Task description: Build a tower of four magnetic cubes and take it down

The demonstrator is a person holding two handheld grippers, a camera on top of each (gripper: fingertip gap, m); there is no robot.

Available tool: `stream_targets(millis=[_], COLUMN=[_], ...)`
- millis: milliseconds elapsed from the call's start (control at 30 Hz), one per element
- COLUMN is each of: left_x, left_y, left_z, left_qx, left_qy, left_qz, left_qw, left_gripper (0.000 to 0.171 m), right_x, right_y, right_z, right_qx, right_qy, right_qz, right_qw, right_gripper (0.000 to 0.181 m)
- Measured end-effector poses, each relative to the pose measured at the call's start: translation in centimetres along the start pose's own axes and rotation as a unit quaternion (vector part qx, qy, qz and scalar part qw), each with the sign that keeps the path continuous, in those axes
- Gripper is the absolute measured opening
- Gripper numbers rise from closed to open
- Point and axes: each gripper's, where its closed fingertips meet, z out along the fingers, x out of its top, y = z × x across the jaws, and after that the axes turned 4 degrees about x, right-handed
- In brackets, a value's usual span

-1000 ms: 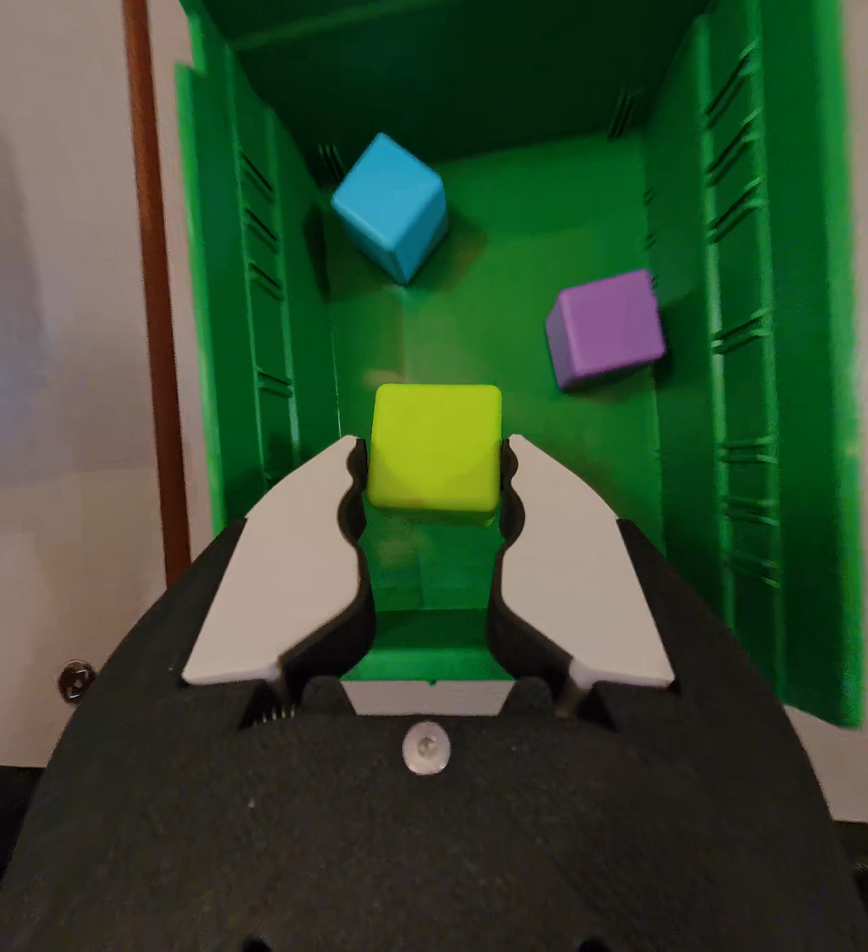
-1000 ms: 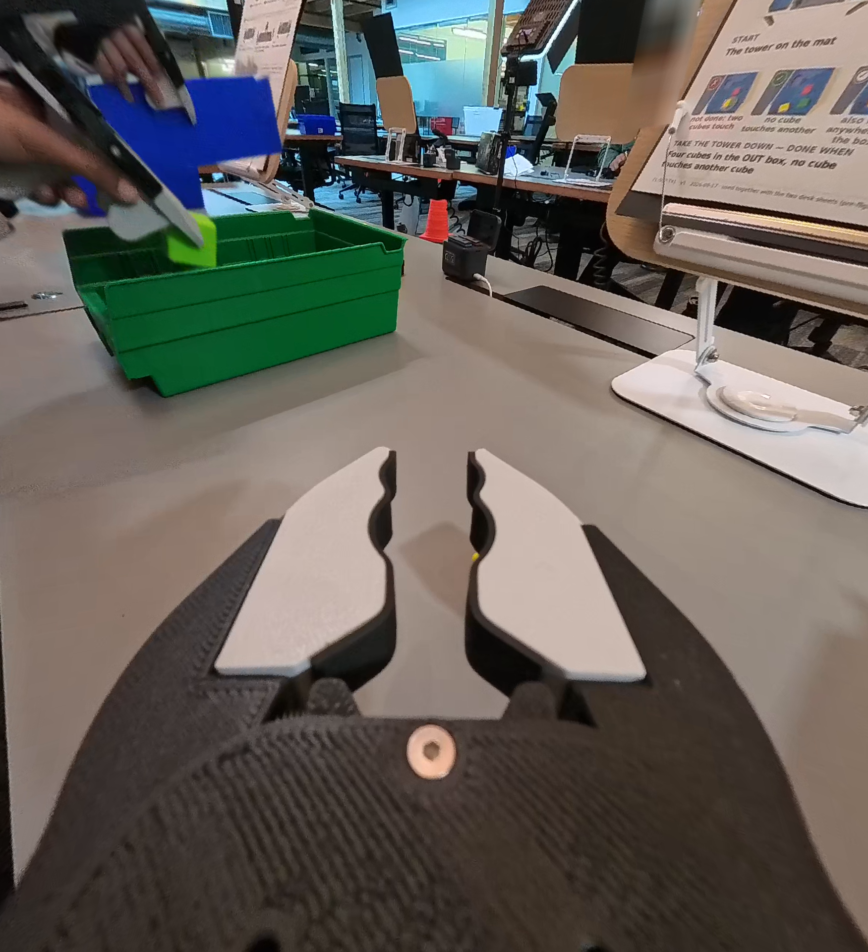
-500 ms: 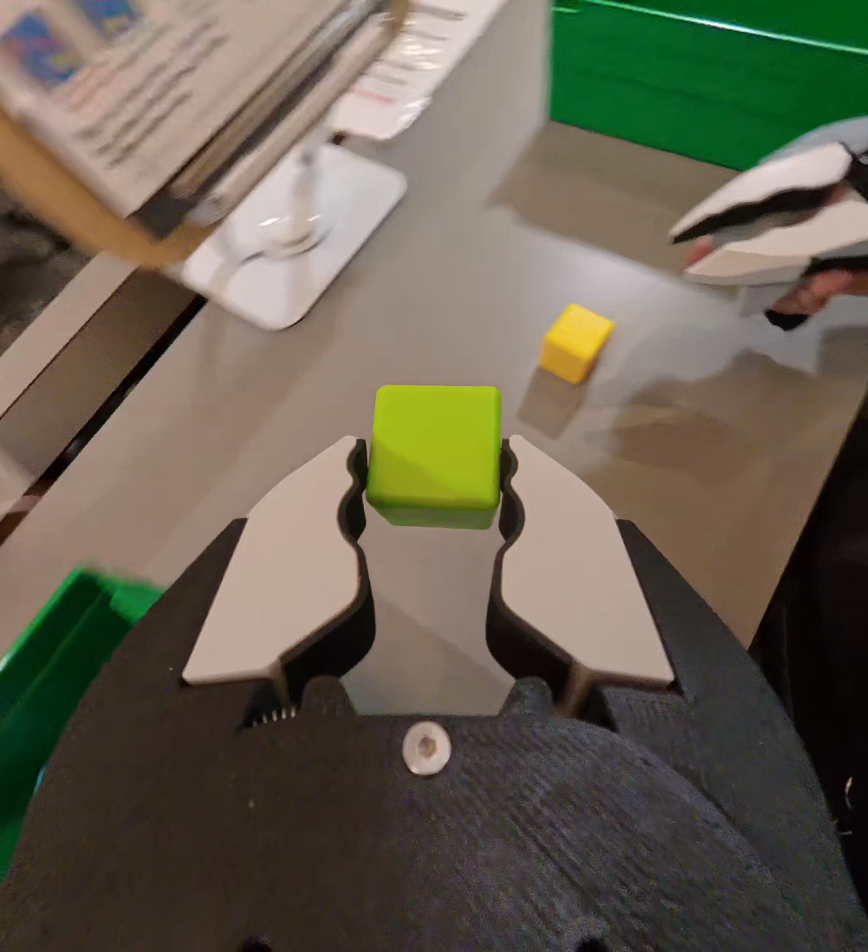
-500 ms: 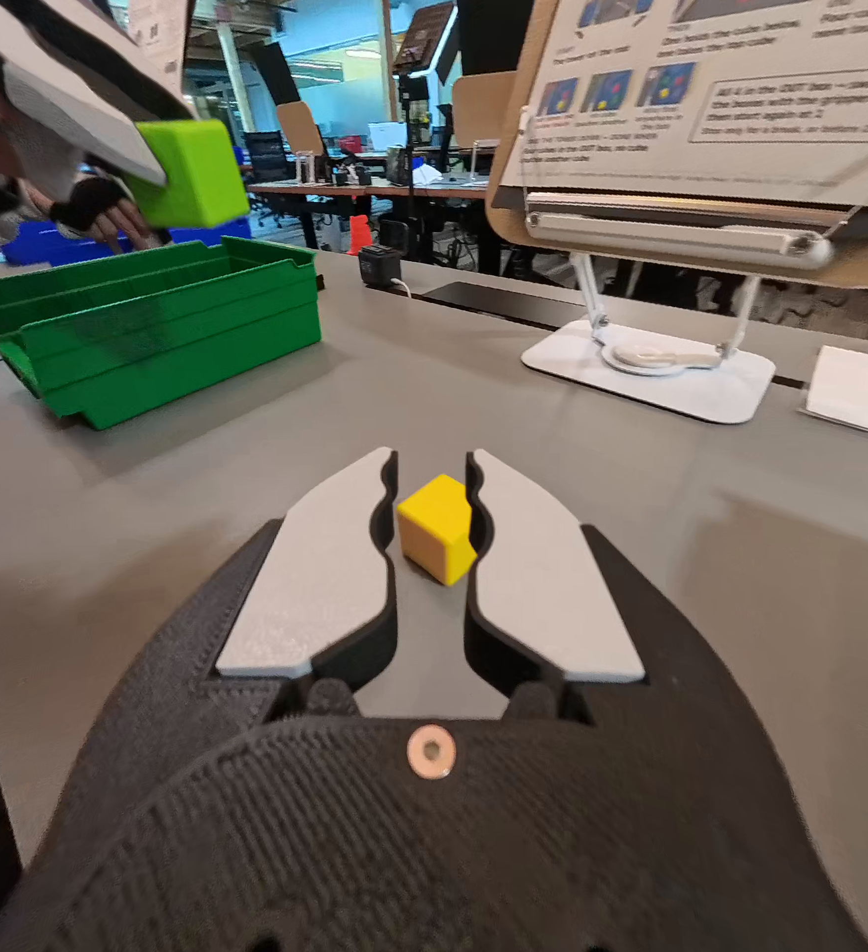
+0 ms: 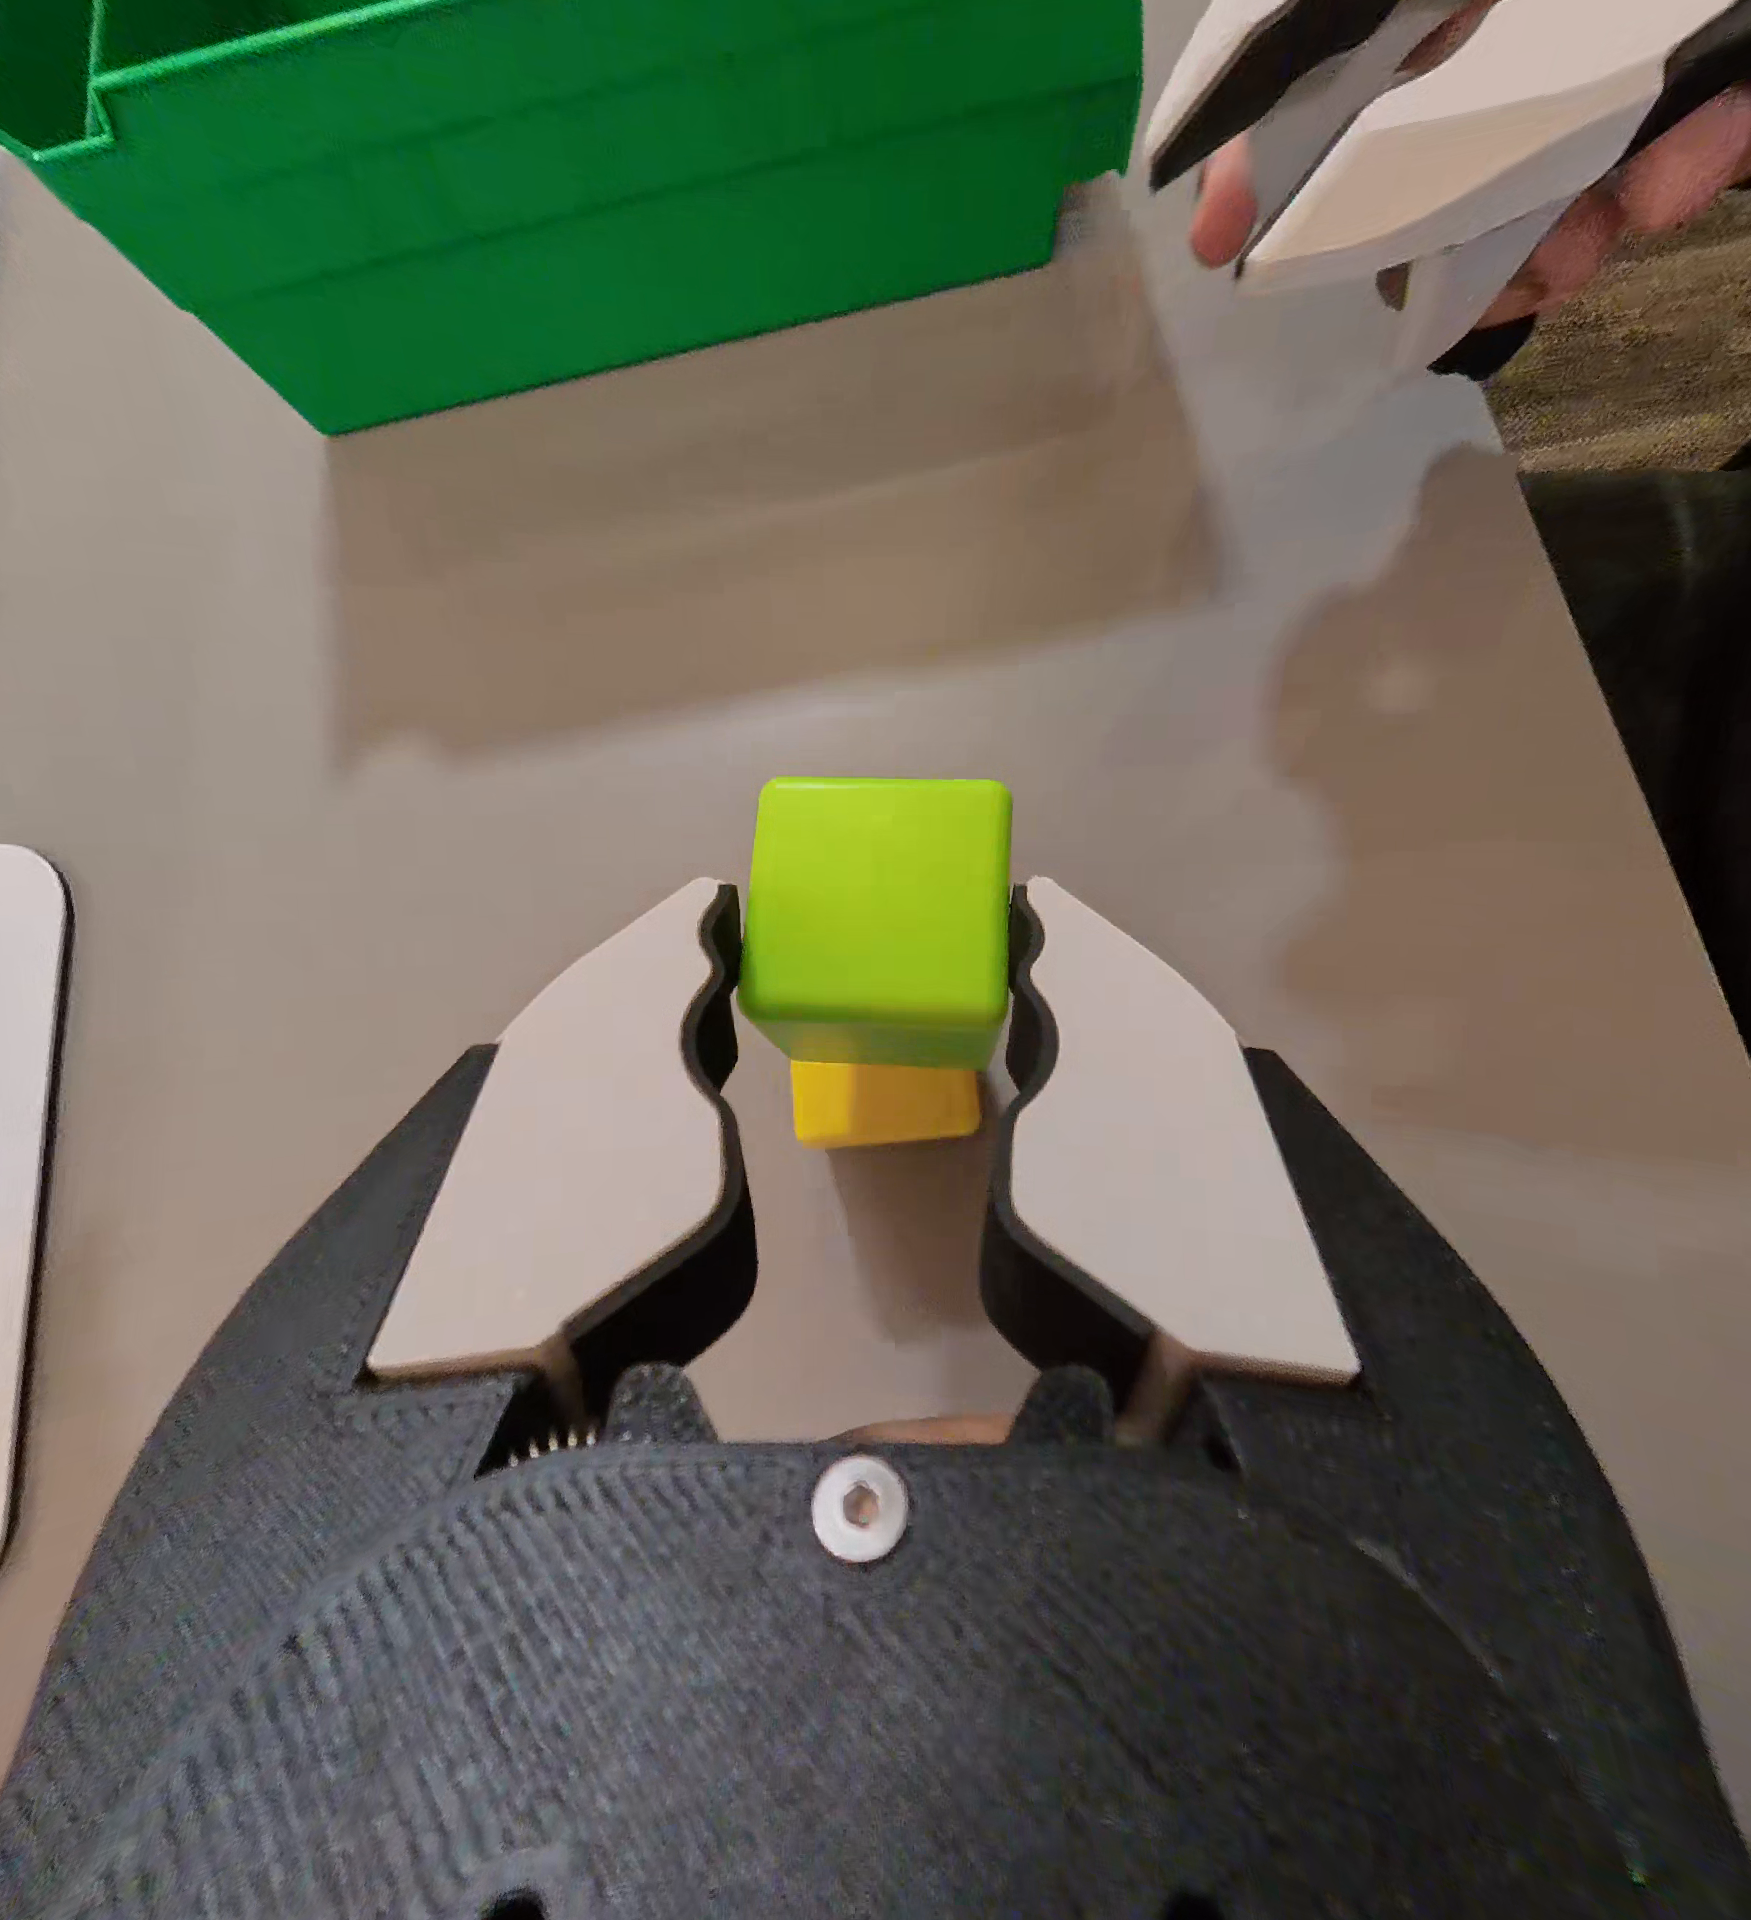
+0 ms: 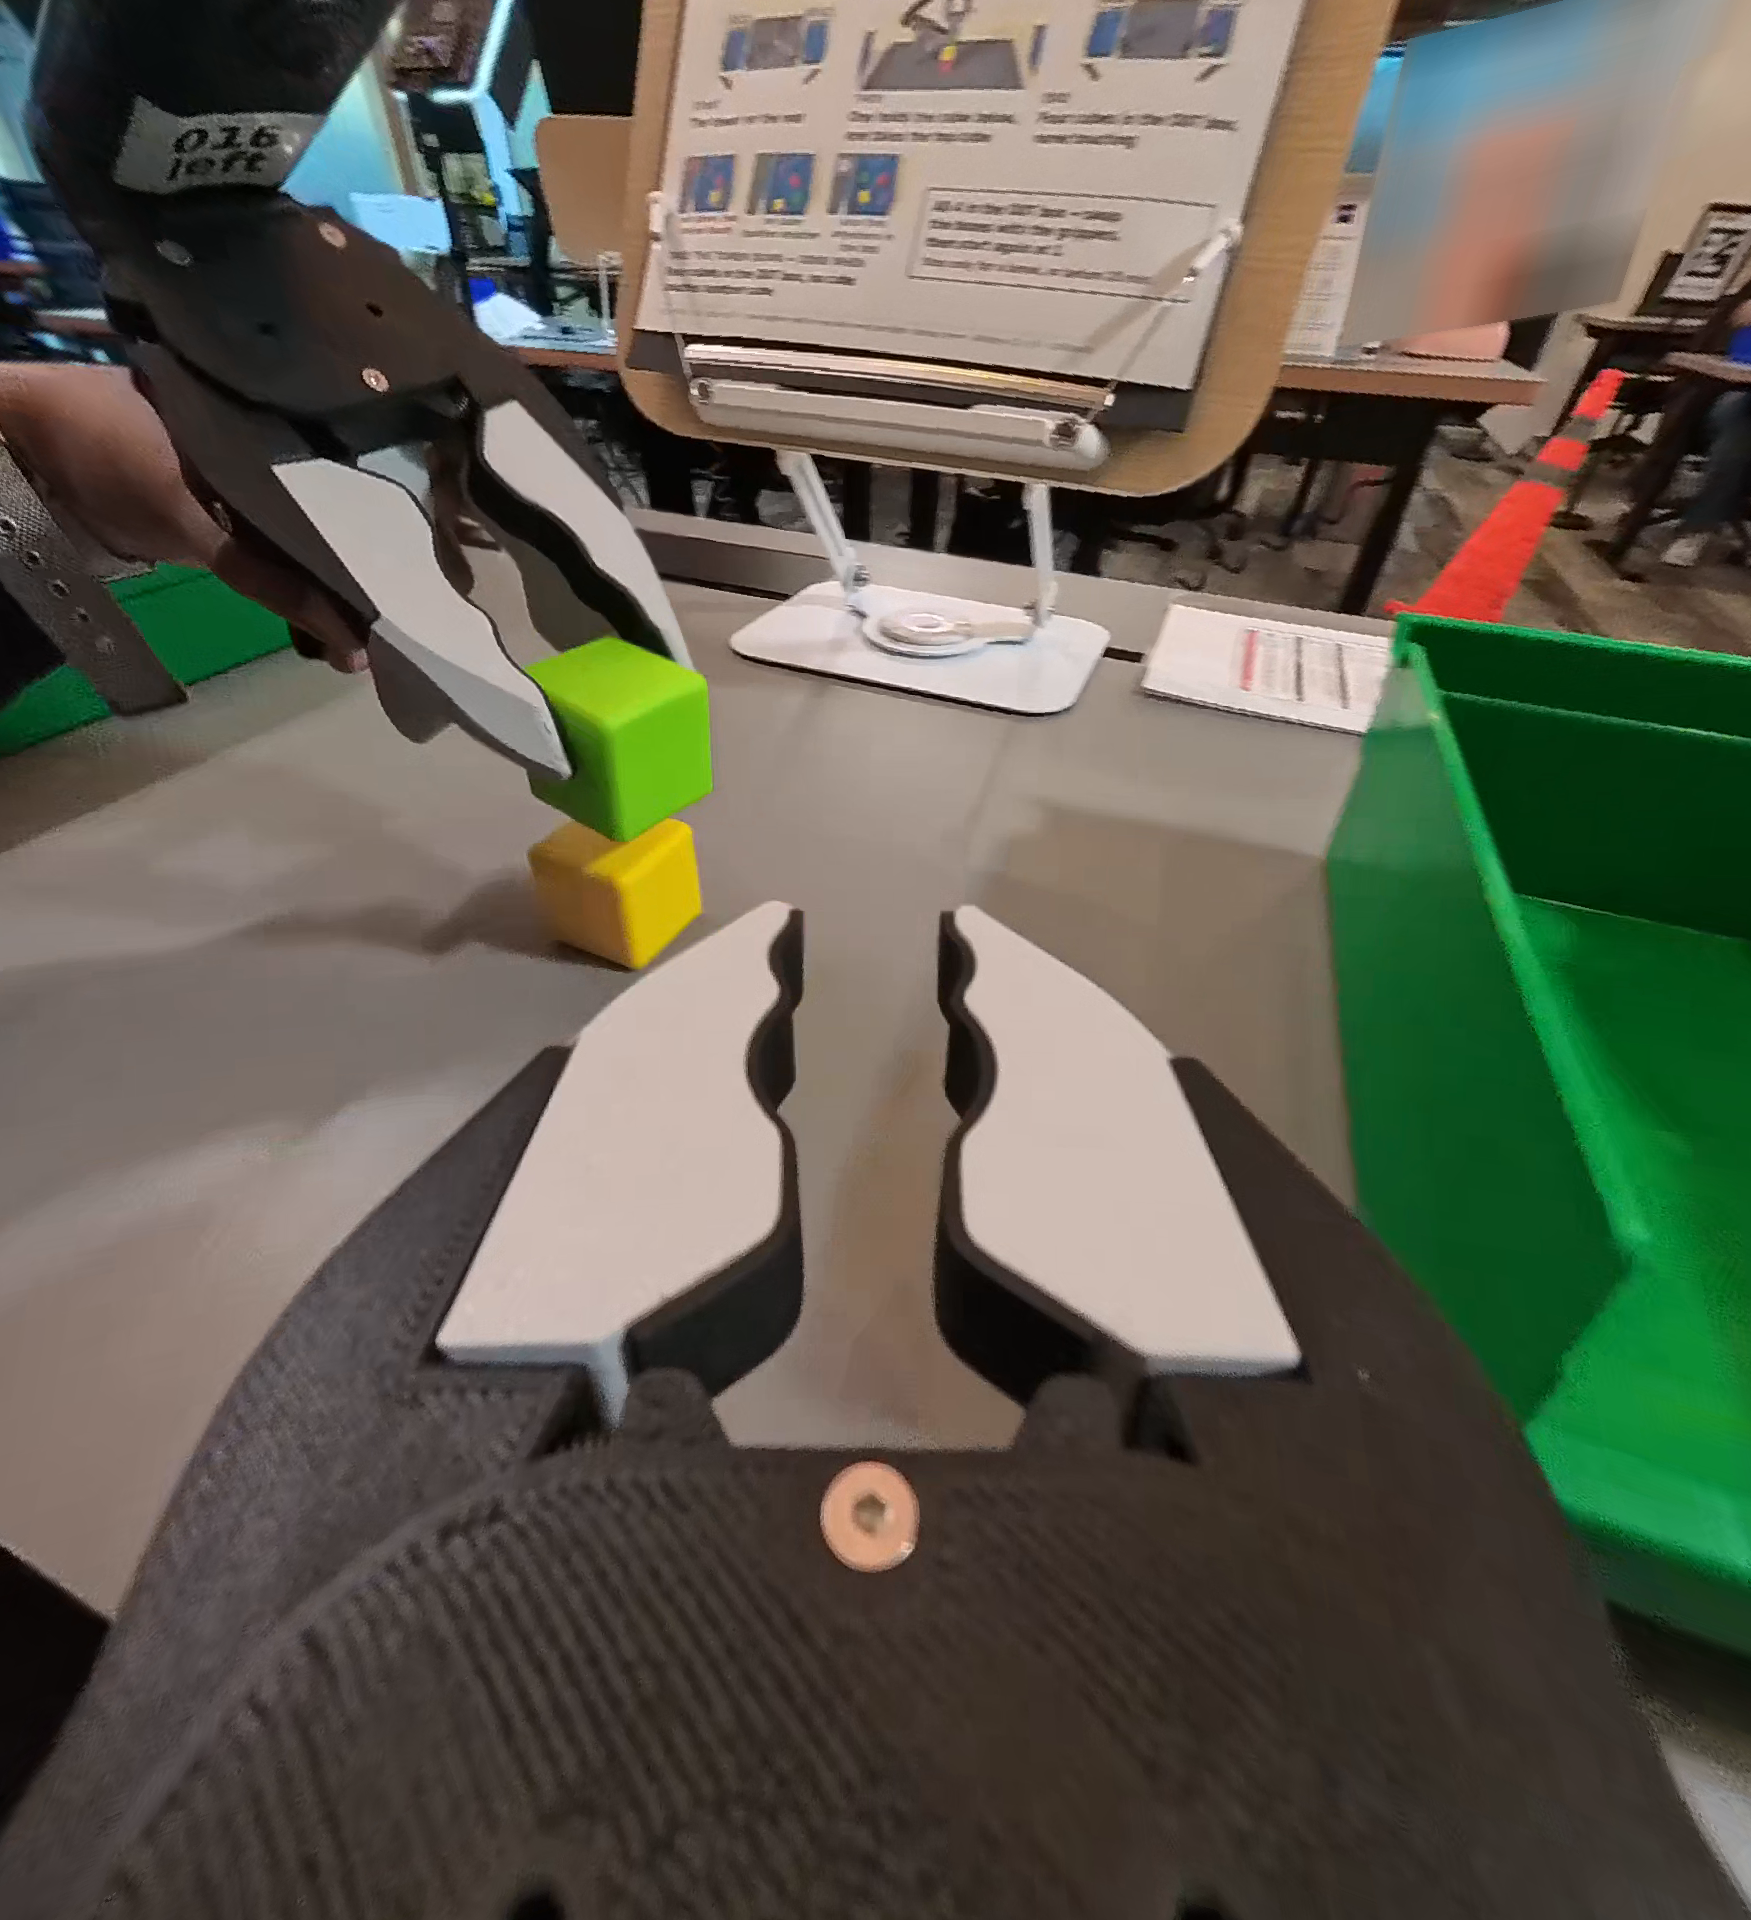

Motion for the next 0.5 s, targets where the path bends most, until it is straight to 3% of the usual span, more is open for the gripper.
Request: stream_targets(millis=[300, 500], left_x=[3.2, 3.3], left_y=[-2.4, -2.4], left_z=[-1.4, -1.7], left_qx=[0.001, -0.006], left_qy=[0.073, 0.109], left_qz=[-0.010, -0.034], left_qw=[0.997, 0.993], left_gripper=[0.051, 0.051], right_x=[-0.5, -0.5], right_y=[1.6, 1.2], right_z=[-2.4, -2.0], right_qx=[-0.039, -0.030], right_qy=[-0.003, -0.004], right_qz=[0.008, 0.006], right_qw=[0.999, 1.000], right_gripper=[0.025, 0.025])
